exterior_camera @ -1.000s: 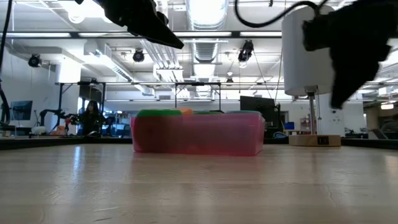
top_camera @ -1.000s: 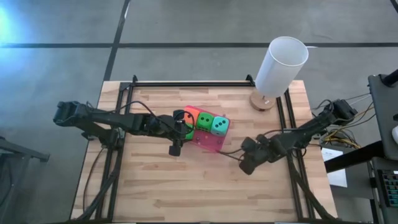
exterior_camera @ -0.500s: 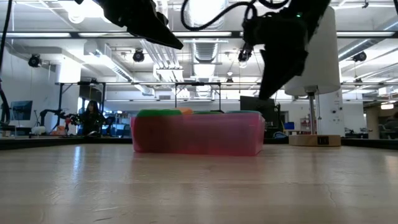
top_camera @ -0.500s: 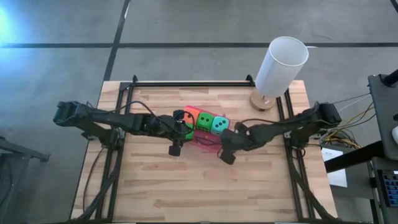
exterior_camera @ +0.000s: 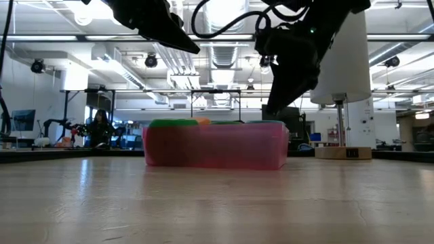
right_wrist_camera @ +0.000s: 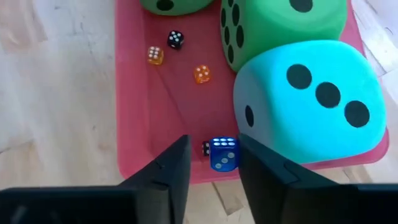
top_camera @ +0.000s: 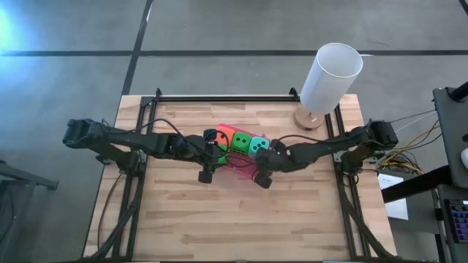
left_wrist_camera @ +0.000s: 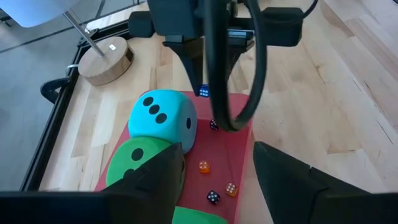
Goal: Pick & Place Dice
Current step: Put the small blue die into the pink bin
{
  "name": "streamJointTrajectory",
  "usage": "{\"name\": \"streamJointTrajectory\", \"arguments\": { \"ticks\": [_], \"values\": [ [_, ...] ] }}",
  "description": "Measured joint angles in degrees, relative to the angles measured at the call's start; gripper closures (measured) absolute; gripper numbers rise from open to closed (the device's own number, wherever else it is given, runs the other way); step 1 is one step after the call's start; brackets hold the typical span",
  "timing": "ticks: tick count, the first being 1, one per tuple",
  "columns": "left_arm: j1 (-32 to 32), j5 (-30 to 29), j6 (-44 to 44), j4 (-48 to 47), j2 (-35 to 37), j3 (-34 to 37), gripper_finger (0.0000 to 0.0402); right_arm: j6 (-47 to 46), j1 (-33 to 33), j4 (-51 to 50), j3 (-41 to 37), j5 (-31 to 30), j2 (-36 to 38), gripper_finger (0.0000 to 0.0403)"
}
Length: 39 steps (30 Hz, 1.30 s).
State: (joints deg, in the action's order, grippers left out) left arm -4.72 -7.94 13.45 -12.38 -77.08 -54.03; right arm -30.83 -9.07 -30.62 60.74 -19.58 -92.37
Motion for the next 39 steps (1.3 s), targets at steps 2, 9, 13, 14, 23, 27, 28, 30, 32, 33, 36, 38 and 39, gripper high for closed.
{"name": "streamJointTrajectory", "arguments": {
  "ticks": [2, 9, 13, 14, 23, 27, 28, 30, 32, 33, 36, 38, 39],
  "values": [
    [0.01, 0.00, 0.00, 0.00, 0.00, 0.01, 0.0196, -0.04, 0.03, -0.04, -0.54, -0.01, 0.08, 0.0262],
    [0.01, 0.00, 0.00, 0.00, 0.00, 0.01, 0.0184, -1.27, -0.01, 0.18, -1.48, 0.08, -0.08, 0.0209],
    [0.01, 0.00, 0.00, -0.02, 0.00, 0.00, 0.0179, -2.40, -0.01, 0.03, -1.79, 0.32, -0.05, 0.0191],
    [0.00, 0.00, -0.01, -0.02, 0.00, 0.00, 0.0178, -2.38, -0.01, 0.03, -1.83, 0.34, -0.08, 0.0188],
    [0.01, 0.00, 0.00, -0.09, 0.00, 0.01, 0.0166, -2.62, -0.01, 0.09, -1.96, 3.18, -0.38, 0.0170],
    [0.01, 0.00, 0.00, -0.09, 0.00, 0.01, 0.0160, -2.62, 0.01, 0.10, -1.96, 3.22, -0.38, 0.0162],
    [0.01, 0.00, 0.00, -0.09, 0.00, -0.01, 0.0159, -2.62, 0.03, 0.09, -1.96, 3.22, -0.38, 0.0160],
    [-0.01, 0.00, 0.00, -0.11, 0.00, 0.00, 0.0156, -2.62, 0.01, 0.19, -1.96, 3.22, -0.37, 0.0156],
    [0.01, 0.00, 0.00, -0.11, 0.00, 0.01, 0.0153, -2.38, 0.01, 1.04, -1.96, 3.15, -0.36, 0.0151],
    [-0.01, 0.00, 0.00, -0.11, 0.00, -0.01, 0.0152, -1.82, 0.02, 1.93, -1.96, 3.13, -0.36, 0.0149],
    [0.01, 0.00, 0.00, -0.11, 0.00, 0.00, 0.0148, -0.36, 0.25, 4.05, -1.94, 2.88, -0.34, 0.0144],
    [0.01, 0.00, 0.00, -0.13, 0.00, 0.01, 0.0145, -0.29, 0.47, 4.35, -1.94, 2.33, -0.35, 0.0142],
    [-0.01, 0.00, 0.00, -0.12, 0.00, -0.01, 0.0144, -0.46, 0.55, 4.47, -1.94, 1.78, -0.52, 0.0142]
  ]
}}
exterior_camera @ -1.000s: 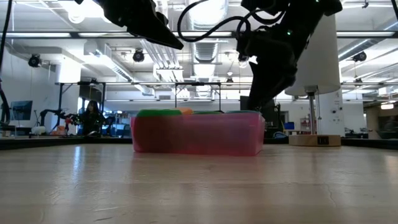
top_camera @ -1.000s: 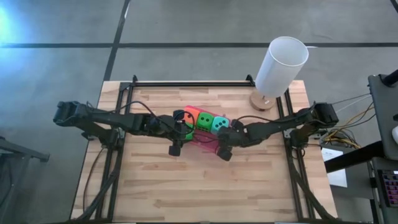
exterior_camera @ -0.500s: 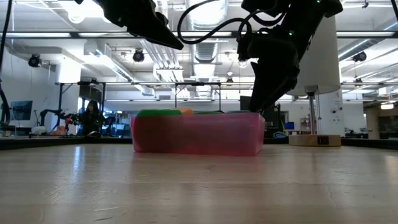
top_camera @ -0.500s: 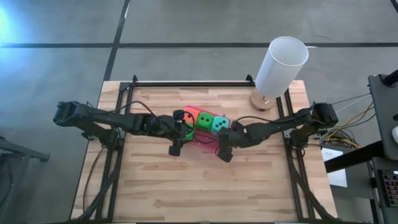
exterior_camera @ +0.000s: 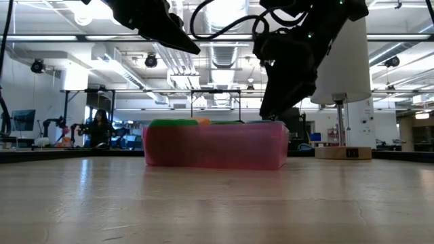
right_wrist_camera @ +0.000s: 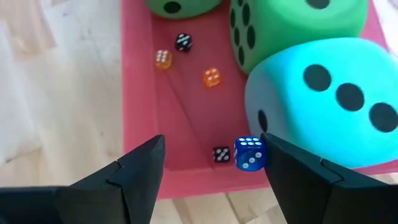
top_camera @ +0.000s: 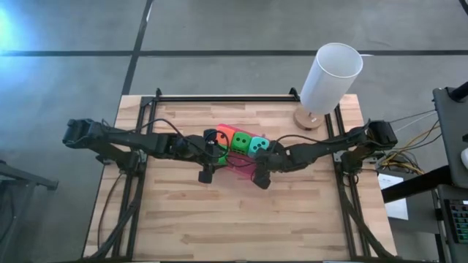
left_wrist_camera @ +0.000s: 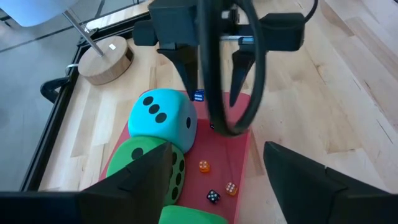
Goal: Pick & Place Dice
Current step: Put the small blue die into the pink bin, then adjust the pink bin
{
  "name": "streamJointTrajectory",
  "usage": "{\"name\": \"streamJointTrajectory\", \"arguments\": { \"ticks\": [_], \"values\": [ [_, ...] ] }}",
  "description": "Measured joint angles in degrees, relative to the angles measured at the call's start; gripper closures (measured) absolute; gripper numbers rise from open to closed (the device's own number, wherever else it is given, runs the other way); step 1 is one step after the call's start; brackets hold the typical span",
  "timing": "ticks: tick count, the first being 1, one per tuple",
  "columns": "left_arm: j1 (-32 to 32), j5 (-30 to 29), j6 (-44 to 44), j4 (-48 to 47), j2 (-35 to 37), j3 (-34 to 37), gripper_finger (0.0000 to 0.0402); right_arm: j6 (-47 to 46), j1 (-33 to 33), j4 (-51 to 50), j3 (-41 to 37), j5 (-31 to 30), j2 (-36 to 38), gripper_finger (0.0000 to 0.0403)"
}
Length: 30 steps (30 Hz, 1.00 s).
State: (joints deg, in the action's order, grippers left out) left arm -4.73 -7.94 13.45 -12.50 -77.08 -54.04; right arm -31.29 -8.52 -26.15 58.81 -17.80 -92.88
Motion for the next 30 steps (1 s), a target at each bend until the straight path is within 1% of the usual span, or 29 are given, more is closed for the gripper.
{"name": "streamJointTrajectory", "arguments": {
  "ticks": [5, 8, 13, 17, 26, 30],
  "values": [
    [0.00, 0.00, 0.00, -0.02, 0.00, 0.00, 0.0137, -1.95, 0.23, -0.23, -0.33, 0.37, -1.18, 0.0144],
    [0.02, 0.00, 0.00, -0.22, 0.00, 0.02, 0.0133, -2.02, 0.18, -0.29, -0.35, 2.67, -1.26, 0.0141],
    [0.00, 0.00, 0.00, -0.38, 0.00, 0.01, 0.0126, -2.52, 0.18, -0.57, -0.35, 3.82, -1.24, 0.0135],
    [0.02, 0.00, 0.00, -0.38, 0.00, 0.00, 0.0123, -2.84, 0.18, -0.59, -0.35, 6.67, -1.22, 0.0137],
    [0.00, 0.00, 0.00, -0.36, 0.00, 0.02, 0.0137, -2.79, 0.24, -0.92, -0.35, 7.65, -0.86, 0.0144],
    [0.01, 0.00, 0.00, -0.35, 0.00, 0.00, 0.0146, -2.62, 0.31, -2.88, -0.33, 7.56, 0.31, 0.0146]
  ]
}}
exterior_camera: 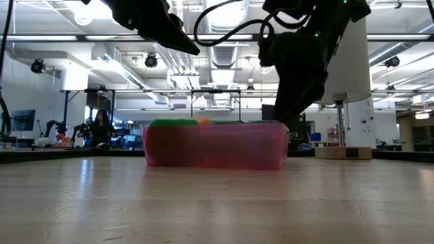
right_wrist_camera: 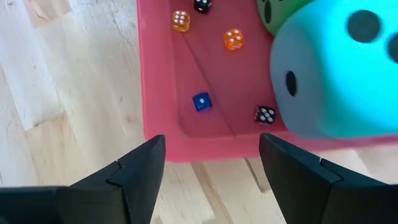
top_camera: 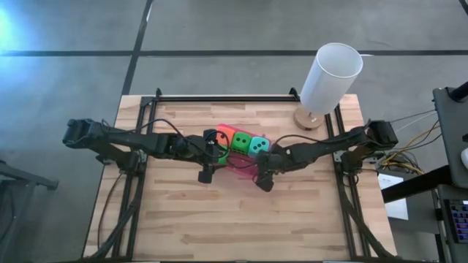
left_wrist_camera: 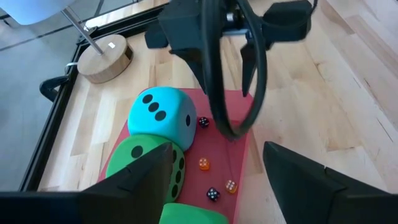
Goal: Pick & Place Dice
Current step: Adjust the pink bin
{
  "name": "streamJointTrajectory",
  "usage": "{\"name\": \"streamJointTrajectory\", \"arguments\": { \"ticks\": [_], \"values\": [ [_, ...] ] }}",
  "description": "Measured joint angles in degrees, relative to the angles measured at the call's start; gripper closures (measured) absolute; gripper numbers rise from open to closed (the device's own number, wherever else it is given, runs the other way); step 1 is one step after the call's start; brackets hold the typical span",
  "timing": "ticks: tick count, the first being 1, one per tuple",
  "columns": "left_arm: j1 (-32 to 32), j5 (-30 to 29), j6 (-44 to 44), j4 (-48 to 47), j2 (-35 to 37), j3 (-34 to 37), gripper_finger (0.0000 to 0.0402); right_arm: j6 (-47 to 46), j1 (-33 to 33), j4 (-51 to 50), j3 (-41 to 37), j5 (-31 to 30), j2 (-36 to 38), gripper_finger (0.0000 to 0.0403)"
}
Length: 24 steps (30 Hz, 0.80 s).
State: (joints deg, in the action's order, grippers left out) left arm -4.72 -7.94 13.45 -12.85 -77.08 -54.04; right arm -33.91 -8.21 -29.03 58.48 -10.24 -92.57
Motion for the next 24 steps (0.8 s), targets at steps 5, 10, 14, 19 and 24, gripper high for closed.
{"name": "streamJointTrajectory", "arguments": {
  "ticks": [5, 10, 14, 19, 24],
  "values": [
    [0.00, 0.00, 0.00, -0.07, 0.00, 0.00, 0.0156, 0.88, -0.76, -2.44, 0.00, -0.20, 3.52, 0.0153],
    [-0.01, 0.00, -0.02, -0.31, 0.00, 0.00, 0.0165, 1.75, -1.33, -2.47, -0.08, -0.21, 8.09, 0.0159],
    [0.00, 0.00, 0.00, -0.38, 0.00, 0.01, 0.0171, 2.54, -1.31, -0.91, -0.75, -2.34, 10.09, 0.0163],
    [0.01, 0.00, 0.00, -0.40, 0.00, 0.00, 0.0178, 4.82, -1.27, 4.04, -1.65, -3.26, 8.26, 0.0162],
    [-0.01, 0.00, 0.00, -0.51, 0.00, 0.01, 0.0183, 7.62, -1.30, 4.99, -1.74, -2.73, 3.66, 0.0163]
  ]
}}
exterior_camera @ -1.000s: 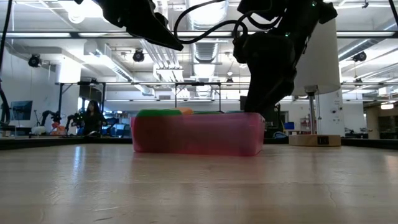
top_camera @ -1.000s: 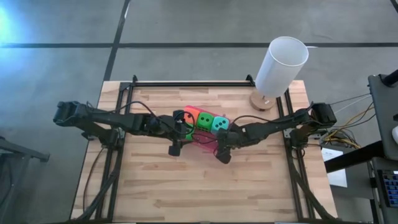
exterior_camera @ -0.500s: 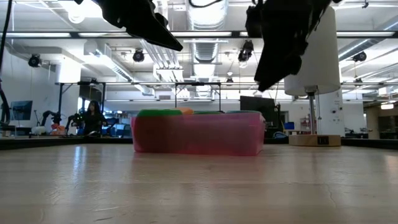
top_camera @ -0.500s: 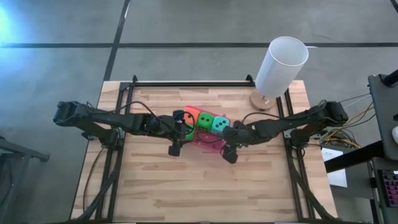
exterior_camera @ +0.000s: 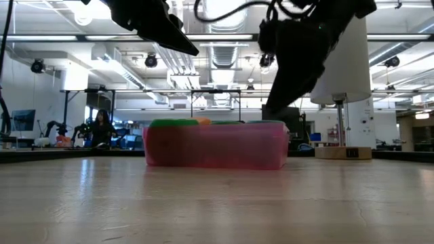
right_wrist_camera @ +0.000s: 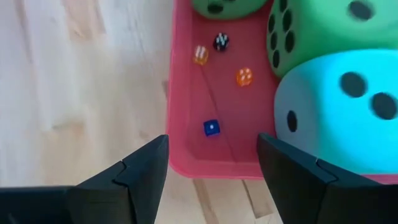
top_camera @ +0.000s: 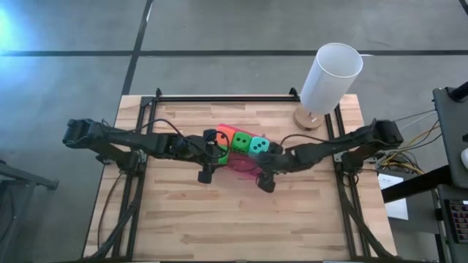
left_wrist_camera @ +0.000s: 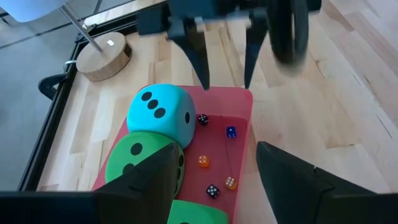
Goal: Pick & Place Dice
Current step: Adjust the pink bin
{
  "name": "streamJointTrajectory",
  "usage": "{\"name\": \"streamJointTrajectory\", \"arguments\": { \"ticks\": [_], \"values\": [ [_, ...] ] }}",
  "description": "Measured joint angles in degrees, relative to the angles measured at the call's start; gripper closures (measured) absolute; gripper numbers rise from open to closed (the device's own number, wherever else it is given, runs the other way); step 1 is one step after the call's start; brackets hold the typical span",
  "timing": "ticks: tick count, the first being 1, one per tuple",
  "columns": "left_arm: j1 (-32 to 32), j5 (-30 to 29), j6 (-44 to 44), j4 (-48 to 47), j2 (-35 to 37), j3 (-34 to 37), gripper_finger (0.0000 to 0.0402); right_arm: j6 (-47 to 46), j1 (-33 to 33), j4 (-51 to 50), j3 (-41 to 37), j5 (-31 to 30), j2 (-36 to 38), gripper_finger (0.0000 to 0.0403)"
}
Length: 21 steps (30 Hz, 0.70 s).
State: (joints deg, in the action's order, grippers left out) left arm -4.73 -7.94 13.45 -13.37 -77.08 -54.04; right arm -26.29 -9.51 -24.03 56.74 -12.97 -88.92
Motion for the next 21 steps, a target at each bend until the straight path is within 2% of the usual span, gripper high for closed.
{"name": "streamJointTrajectory", "arguments": {
  "ticks": [5, 13, 18, 21],
  "values": [
    [0.01, 0.00, 0.00, -0.16, 0.00, 0.01, 0.0189, 2.08, 0.08, 0.80, -0.01, 1.57, -2.88, 0.0169],
    [0.00, 0.00, -0.02, -0.24, 0.00, -0.01, 0.0197, 3.00, 0.75, 1.14, -0.01, 3.28, -2.84, 0.0170],
    [0.01, 0.00, -0.01, -0.24, 0.00, 0.02, 0.0202, 4.88, 1.06, 1.29, -0.03, 8.60, -2.77, 0.0170],
    [0.02, 0.00, -0.01, -0.25, 0.00, 0.02, 0.0205, 6.59, 1.04, 3.23, -0.12, 9.07, -3.09, 0.0172]
  ]
}}
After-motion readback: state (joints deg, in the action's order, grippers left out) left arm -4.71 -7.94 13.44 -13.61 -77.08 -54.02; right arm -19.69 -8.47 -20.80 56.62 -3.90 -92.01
